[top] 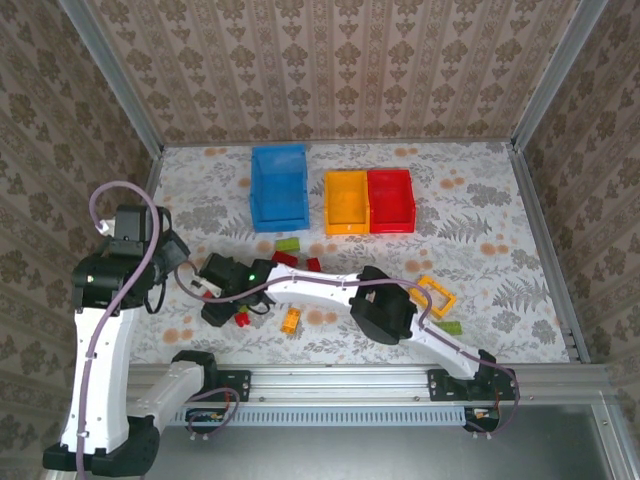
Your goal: Sort the legos into containers by color
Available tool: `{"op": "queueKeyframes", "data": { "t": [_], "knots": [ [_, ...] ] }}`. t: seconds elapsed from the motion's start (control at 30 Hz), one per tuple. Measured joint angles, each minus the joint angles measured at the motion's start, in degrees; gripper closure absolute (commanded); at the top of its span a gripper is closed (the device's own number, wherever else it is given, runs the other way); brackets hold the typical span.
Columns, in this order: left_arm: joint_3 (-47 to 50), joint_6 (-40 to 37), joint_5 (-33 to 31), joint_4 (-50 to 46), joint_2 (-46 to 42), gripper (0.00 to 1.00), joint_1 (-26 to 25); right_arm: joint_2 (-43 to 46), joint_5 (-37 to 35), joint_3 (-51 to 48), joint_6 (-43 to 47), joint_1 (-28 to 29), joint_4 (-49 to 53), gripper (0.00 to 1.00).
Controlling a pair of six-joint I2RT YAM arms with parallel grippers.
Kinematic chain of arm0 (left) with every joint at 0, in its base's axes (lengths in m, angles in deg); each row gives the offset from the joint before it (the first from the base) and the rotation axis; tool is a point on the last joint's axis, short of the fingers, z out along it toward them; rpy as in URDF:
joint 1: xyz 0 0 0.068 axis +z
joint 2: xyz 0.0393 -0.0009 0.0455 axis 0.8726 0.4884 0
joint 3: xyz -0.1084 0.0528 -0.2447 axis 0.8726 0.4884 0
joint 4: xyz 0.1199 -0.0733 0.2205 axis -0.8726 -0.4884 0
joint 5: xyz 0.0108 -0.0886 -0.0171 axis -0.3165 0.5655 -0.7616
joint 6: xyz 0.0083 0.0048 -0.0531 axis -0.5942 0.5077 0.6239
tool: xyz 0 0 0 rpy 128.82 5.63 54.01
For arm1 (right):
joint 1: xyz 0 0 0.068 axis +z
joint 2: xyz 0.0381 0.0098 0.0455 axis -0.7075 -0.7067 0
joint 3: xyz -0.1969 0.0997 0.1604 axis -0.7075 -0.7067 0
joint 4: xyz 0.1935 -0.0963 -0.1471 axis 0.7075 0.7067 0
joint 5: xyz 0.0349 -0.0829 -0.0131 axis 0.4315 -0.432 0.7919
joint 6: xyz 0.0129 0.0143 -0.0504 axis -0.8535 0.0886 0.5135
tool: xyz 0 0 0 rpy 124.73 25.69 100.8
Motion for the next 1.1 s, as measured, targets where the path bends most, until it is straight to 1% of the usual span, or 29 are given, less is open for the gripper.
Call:
{"op": "queueKeyframes", "data": {
  "t": [0.17, 0.33, 0.4, 0.5, 0.63, 0.7, 0.77, 0.83, 0.93, 1.03, 1.1],
  "knots": [
    [0.00, -0.98, 0.63, -0.50, -0.59, 0.38, 0.31, -2.58, -0.50, 4.52, -0.87, 0.26, 3.13, 0.65],
    [0.33, -2.12, 1.77, -0.68, -1.07, 0.39, 0.31, -2.38, -2.64, 4.76, -0.44, 0.26, 3.89, 0.81],
    [1.20, -2.54, 2.67, -0.48, -1.20, 0.39, 0.31, -0.98, -3.69, 3.26, -0.15, 0.13, 3.91, 0.82],
    [3.21, -3.06, 5.16, 0.96, -1.16, 0.41, 0.31, 3.61, -4.98, -0.74, 0.00, -0.44, 3.93, 0.83],
    [5.29, -3.63, 11.98, 8.09, -0.20, 0.42, -0.22, 13.38, -6.29, -9.73, 0.22, -3.19, 4.57, 0.84],
    [6.03, -3.65, 15.41, 12.44, 0.72, 0.42, -2.27, 18.29, -6.91, -14.95, 0.24, -5.86, 4.74, 0.84],
    [6.75, -3.65, 18.03, 17.40, 2.49, 0.42, -6.05, 23.04, -7.21, -19.91, 0.22, -9.16, 4.74, 0.84],
    [6.93, -3.63, 18.91, 23.06, 5.49, 0.43, -10.56, 27.89, -7.17, -24.72, -0.31, -13.25, 4.85, 0.85],
    [7.17, -3.72, 19.10, 29.64, 10.60, 0.43, -15.41, 33.83, -7.13, -30.08, -2.27, -20.68, 4.52, 0.85],
    [8.57, -4.02, 19.37, 30.82, 15.63, 0.43, -19.54, 36.74, -7.15, -31.15, -5.38, -29.05, 2.23, 0.85],
    [8.83, -4.07, 19.52, 31.67, 19.28, 0.43, -21.20, 37.05, -7.15, -30.88, -7.10, -33.92, 0.76, 0.86]
  ]
}}
